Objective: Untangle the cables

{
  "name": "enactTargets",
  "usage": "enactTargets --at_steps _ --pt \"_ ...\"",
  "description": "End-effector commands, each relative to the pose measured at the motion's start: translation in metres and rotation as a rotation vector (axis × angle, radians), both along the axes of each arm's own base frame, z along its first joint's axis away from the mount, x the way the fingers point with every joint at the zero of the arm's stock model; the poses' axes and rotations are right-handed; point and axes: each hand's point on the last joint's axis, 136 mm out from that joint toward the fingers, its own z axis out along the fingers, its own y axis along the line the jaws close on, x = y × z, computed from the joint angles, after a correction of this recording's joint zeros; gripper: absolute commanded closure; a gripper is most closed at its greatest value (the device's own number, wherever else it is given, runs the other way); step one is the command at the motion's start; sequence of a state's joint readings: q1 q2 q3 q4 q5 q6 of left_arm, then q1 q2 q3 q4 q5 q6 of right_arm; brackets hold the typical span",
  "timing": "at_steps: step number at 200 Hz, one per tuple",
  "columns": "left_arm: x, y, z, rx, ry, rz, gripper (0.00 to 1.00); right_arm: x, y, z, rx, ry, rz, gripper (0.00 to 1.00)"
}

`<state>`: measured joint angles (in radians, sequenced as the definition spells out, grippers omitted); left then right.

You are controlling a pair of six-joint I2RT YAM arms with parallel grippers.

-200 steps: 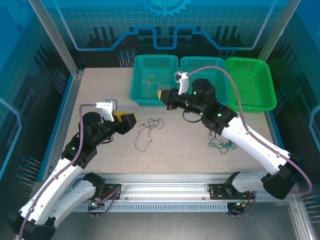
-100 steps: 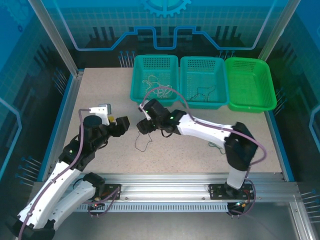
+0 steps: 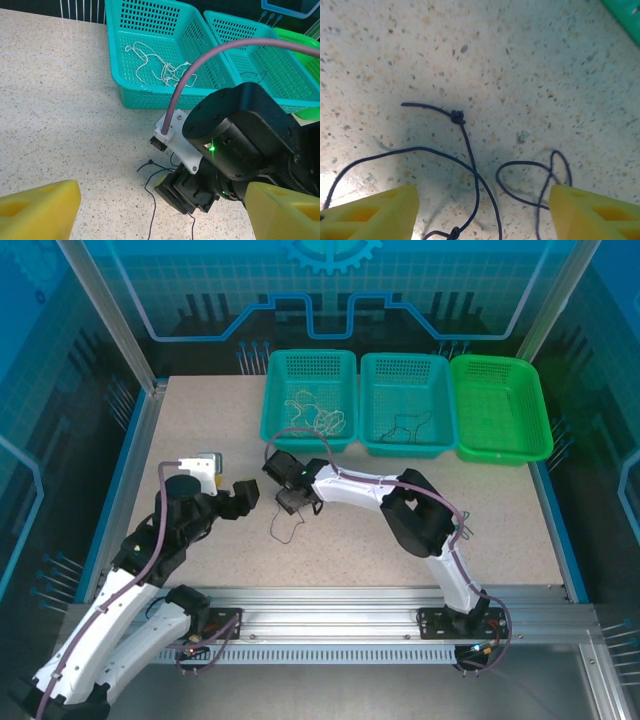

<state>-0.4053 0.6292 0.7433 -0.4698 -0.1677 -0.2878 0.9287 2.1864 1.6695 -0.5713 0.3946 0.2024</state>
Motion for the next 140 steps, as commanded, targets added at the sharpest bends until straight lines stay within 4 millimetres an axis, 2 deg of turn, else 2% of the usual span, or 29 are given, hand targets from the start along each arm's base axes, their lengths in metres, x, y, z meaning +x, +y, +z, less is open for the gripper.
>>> enactTargets --at_steps 1,25,39,59,82,95,111,140 --pt "0.001 -0.004 0.001 0.008 -0.013 -0.024 0.13 -0.015 -0.001 -0.014 -0.015 0.069 -0.003 0.32" --pt "0.001 -0.004 0.000 0.010 -0.008 -0.025 0.13 -0.023 -0.009 -0.026 -0.028 0.099 -0.014 0.32" --pt "0.001 -0.005 0.001 0.004 -0.008 -0.027 0.13 -0.028 -0.017 -0.034 -0.038 0.118 -0.029 0.35" --pt "0.000 -0.007 0.000 -0.007 -0.004 -0.033 0.13 -0.035 -0.024 -0.044 -0.051 0.141 -0.034 0.49" --pt "0.000 -0.009 0.000 -0.014 -0.002 -0.042 0.12 -0.037 -0.031 -0.043 -0.053 0.135 -0.038 0.71" --pt "-0.001 -0.014 0.004 -0.027 -0.014 -0.075 0.12 -0.035 -0.031 -0.034 -0.027 0.126 -0.042 0.84" --pt "-0.006 -0.028 0.012 -0.053 -0.038 -0.161 0.09 -0.032 -0.027 -0.010 0.050 0.106 -0.046 1.00" --pt "-0.024 -0.065 0.031 -0.119 -0.090 -0.405 0.02 -0.025 -0.022 0.050 0.213 0.018 -0.038 1.00"
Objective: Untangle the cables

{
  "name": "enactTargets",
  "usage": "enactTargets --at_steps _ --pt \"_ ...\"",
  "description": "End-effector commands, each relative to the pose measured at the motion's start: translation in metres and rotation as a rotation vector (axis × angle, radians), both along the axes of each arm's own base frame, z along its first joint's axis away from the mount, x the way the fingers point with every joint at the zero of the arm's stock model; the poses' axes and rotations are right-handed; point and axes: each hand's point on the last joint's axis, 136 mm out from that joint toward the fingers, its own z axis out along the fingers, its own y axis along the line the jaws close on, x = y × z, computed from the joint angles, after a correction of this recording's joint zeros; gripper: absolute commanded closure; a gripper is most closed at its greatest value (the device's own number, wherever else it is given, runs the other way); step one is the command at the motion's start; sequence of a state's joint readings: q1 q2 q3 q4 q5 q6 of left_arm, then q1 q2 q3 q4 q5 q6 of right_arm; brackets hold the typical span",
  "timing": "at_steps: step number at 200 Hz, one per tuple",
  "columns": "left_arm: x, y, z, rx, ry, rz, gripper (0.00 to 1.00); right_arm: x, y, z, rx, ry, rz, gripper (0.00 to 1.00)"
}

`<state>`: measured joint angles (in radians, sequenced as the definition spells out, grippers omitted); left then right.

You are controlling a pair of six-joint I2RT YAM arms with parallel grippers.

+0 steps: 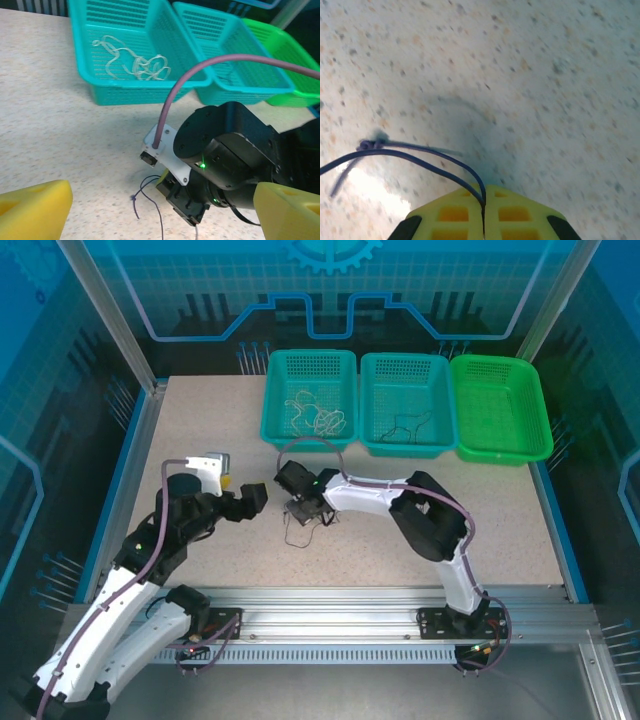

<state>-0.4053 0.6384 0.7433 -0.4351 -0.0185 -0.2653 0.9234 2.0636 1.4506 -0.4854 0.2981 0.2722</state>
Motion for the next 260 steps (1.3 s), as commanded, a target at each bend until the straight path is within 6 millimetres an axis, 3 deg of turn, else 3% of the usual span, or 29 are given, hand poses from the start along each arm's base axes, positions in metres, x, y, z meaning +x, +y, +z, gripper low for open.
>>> enactTargets --at_steps 1,28,55,85,141,165,183,204,231,260 --pt "-0.020 -0.041 0.027 -0.080 -0.087 -0.269 0.01 0.008 -0.001 0.063 0.143 -0.074 -0.017 1.00" --pt "-0.046 -0.074 0.046 -0.166 -0.158 -0.527 0.01 0.015 -0.015 0.119 0.274 -0.148 -0.060 1.00" --pt "-0.053 -0.080 0.053 -0.188 -0.180 -0.582 0.01 0.022 -0.040 0.175 0.403 -0.225 -0.113 1.00" --pt "-0.058 -0.088 0.052 -0.194 -0.171 -0.634 0.01 0.035 -0.076 0.249 0.540 -0.352 -0.162 1.00" --pt "-0.061 -0.106 0.035 -0.146 -0.130 -0.681 0.01 0.082 -0.158 0.396 0.672 -0.676 -0.298 1.00" --pt "-0.057 -0.107 0.033 -0.125 -0.124 -0.663 0.01 0.115 -0.185 0.429 0.675 -0.746 -0.385 1.00" --pt "-0.051 -0.104 0.030 -0.103 -0.113 -0.627 0.01 0.148 -0.199 0.427 0.662 -0.746 -0.463 1.00" --pt "-0.043 -0.097 0.022 -0.060 -0.084 -0.560 0.01 0.187 -0.218 0.402 0.634 -0.693 -0.583 1.00" --pt "-0.035 -0.087 0.010 -0.010 -0.049 -0.488 0.01 0.226 -0.252 0.338 0.526 -0.629 -0.827 1.00" --pt "-0.031 -0.082 0.004 0.012 -0.035 -0.456 0.01 0.260 -0.273 0.246 0.467 -0.485 -0.953 1.00"
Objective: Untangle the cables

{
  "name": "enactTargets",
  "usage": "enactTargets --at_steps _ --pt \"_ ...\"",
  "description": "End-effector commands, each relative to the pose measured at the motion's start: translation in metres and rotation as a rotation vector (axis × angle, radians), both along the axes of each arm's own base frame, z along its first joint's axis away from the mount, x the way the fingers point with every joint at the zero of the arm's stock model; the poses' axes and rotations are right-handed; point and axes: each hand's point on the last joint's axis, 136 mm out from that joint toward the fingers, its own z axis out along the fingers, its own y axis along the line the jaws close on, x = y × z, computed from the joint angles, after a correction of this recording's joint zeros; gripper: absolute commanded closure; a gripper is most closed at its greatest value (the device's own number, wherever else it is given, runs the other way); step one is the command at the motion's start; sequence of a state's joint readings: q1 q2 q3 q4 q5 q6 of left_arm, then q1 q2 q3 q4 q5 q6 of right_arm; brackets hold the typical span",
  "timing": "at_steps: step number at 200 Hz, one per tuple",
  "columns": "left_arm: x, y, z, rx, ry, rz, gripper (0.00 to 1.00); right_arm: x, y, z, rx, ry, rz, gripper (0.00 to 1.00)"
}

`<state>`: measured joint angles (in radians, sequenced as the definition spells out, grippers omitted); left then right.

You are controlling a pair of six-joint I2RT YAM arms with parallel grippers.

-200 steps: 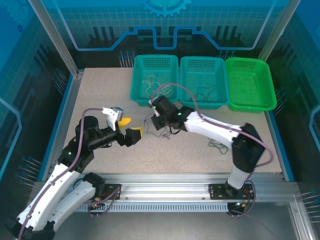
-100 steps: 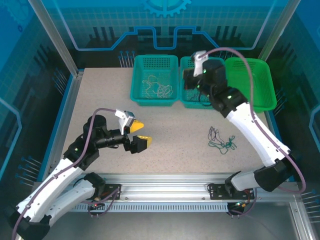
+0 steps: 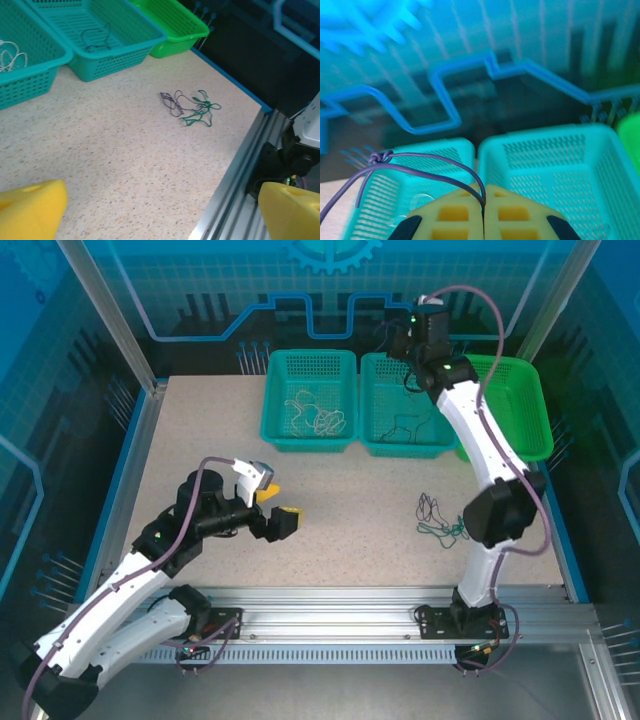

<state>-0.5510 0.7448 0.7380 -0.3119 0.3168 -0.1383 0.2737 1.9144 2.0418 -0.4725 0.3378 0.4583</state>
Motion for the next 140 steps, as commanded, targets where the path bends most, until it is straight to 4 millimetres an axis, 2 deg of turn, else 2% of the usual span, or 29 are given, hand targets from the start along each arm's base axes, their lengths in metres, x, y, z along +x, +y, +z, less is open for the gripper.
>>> enactTargets --at_steps 1,7,12,20,26,36,46,59,79,100,119,140 --pt "0.005 0.007 0.002 0.043 -0.019 0.048 0.01 0.019 -0.032 -0.079 0.038 0.173 -0.136 1.00" --pt "0.005 0.007 0.001 0.045 -0.019 0.047 0.01 0.023 -0.034 -0.098 0.042 0.220 -0.130 1.00" --pt "0.005 0.008 0.002 0.045 -0.020 0.048 0.01 0.026 -0.035 -0.113 0.043 0.257 -0.126 0.96" --pt "0.005 0.008 0.002 0.049 -0.021 0.046 0.01 0.029 -0.039 -0.136 0.042 0.323 -0.127 0.84" --pt "0.005 0.008 0.001 0.052 -0.019 0.048 0.01 0.029 -0.041 -0.149 0.042 0.369 -0.125 0.72" --pt "0.005 0.008 0.001 0.058 -0.022 0.048 0.01 0.028 -0.047 -0.162 0.050 0.430 -0.127 0.57" --pt "0.006 0.009 0.001 0.061 -0.024 0.052 0.01 0.025 -0.050 -0.167 0.058 0.462 -0.129 0.50" --pt "0.007 0.009 0.001 0.062 -0.026 0.055 0.01 0.019 -0.054 -0.163 0.069 0.460 -0.125 0.44" --pt "0.010 0.006 0.002 0.055 -0.024 0.050 0.01 0.008 -0.056 -0.152 0.073 0.429 -0.101 0.44" --pt "0.012 0.002 0.002 0.046 -0.023 0.041 0.01 -0.013 -0.051 -0.132 0.092 0.386 -0.055 0.46" --pt "0.013 -0.002 0.002 0.039 -0.020 0.026 0.01 -0.042 -0.048 -0.116 0.107 0.346 -0.021 0.46" --pt "0.013 -0.009 0.002 0.013 -0.016 0.000 0.01 -0.090 -0.052 -0.102 0.131 0.291 -0.025 0.46"
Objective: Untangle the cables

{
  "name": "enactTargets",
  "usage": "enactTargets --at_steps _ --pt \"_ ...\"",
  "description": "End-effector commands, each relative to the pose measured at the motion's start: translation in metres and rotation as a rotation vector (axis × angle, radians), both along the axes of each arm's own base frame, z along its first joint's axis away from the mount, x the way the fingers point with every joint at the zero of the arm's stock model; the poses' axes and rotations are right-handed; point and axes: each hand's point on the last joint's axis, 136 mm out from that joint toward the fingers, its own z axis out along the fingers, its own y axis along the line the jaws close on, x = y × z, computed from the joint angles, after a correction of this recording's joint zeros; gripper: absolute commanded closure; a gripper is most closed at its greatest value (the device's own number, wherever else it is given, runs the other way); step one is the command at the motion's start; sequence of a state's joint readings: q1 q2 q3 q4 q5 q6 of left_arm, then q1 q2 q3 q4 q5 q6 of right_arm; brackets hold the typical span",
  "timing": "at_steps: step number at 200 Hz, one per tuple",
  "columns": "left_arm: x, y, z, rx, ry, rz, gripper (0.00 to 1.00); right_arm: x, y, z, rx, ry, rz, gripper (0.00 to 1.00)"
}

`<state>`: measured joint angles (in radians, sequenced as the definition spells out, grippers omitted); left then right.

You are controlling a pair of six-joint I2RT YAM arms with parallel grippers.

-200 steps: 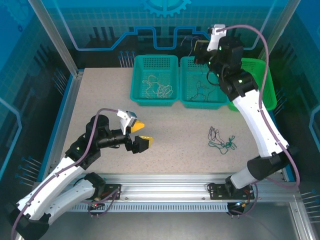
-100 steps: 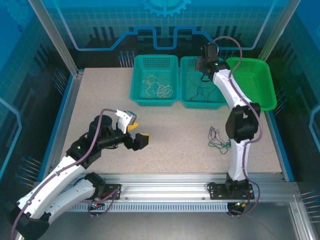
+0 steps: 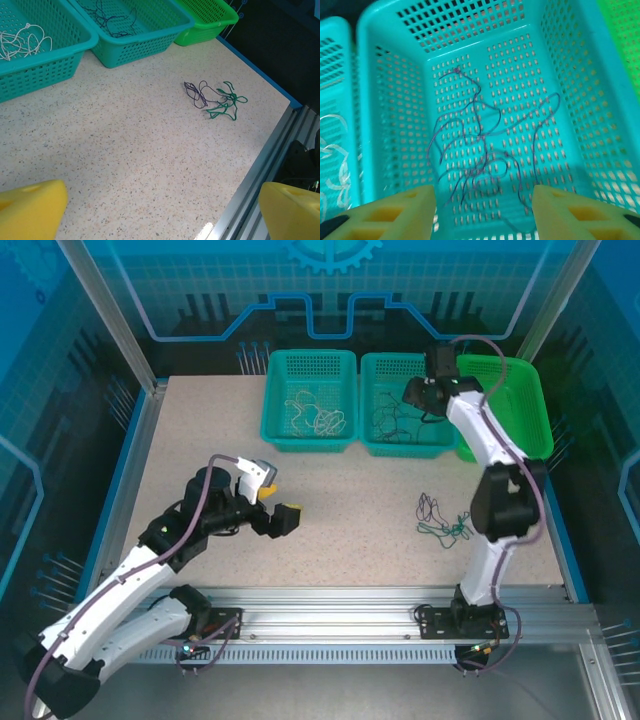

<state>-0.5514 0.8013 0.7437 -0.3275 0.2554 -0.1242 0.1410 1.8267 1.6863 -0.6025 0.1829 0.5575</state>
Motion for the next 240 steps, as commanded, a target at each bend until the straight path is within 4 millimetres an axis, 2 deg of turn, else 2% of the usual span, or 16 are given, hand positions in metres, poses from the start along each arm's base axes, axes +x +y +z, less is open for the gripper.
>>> enactTargets --at_steps 1,22,47,64,67,77,81,88,122,145,179,183,185,190,212,240 --pt "-0.001 -0.012 0.020 -0.053 -0.049 -0.052 0.01 -0.041 0.004 0.035 0.044 -0.117 0.023 0.46" --pt "0.000 -0.021 0.019 -0.085 -0.045 -0.082 0.01 -0.095 -0.007 0.024 0.036 -0.137 -0.021 0.46" --pt "0.004 -0.030 0.015 -0.093 -0.043 -0.108 0.01 -0.153 -0.027 -0.018 -0.011 -0.055 -0.088 0.46" --pt "0.007 -0.034 0.013 -0.081 -0.040 -0.114 0.01 -0.179 -0.033 -0.050 -0.023 0.023 -0.093 0.45" --pt "0.007 -0.035 0.013 -0.079 -0.039 -0.117 0.01 -0.185 -0.034 -0.061 -0.029 0.052 -0.089 0.45" --pt "0.010 -0.037 0.012 -0.073 -0.037 -0.118 0.01 -0.195 -0.035 -0.080 -0.040 0.103 -0.077 0.43" --pt "0.010 -0.038 0.012 -0.072 -0.037 -0.121 0.01 -0.198 -0.036 -0.088 -0.046 0.129 -0.076 0.36" --pt "0.011 -0.039 0.012 -0.071 -0.034 -0.122 0.01 -0.203 -0.037 -0.098 -0.057 0.170 -0.074 0.31" --pt "0.013 -0.041 0.010 -0.063 -0.030 -0.118 0.01 -0.206 -0.023 -0.139 -0.047 0.325 0.017 0.27" --pt "0.013 -0.041 0.007 -0.056 -0.025 -0.111 0.01 -0.200 -0.012 -0.160 -0.053 0.390 0.076 0.31" --pt "0.011 -0.039 0.005 -0.044 -0.023 -0.106 0.01 -0.186 -0.007 -0.185 -0.094 0.448 0.124 0.38" --pt "0.011 -0.039 0.005 -0.044 -0.023 -0.103 0.01 -0.187 -0.007 -0.191 -0.101 0.467 0.132 0.40" --pt "0.011 -0.039 0.005 -0.043 -0.024 -0.103 0.01 -0.179 -0.005 -0.187 -0.101 0.451 0.135 0.41" --pt "0.011 -0.039 0.005 -0.042 -0.024 -0.101 0.01 -0.175 -0.003 -0.189 -0.105 0.457 0.144 0.45" --pt "0.011 -0.038 0.005 -0.039 -0.024 -0.099 0.01 -0.173 0.003 -0.200 -0.119 0.504 0.166 0.66" --pt "0.011 -0.038 0.005 -0.037 -0.026 -0.097 0.01 -0.169 0.006 -0.189 -0.118 0.450 0.182 0.93"
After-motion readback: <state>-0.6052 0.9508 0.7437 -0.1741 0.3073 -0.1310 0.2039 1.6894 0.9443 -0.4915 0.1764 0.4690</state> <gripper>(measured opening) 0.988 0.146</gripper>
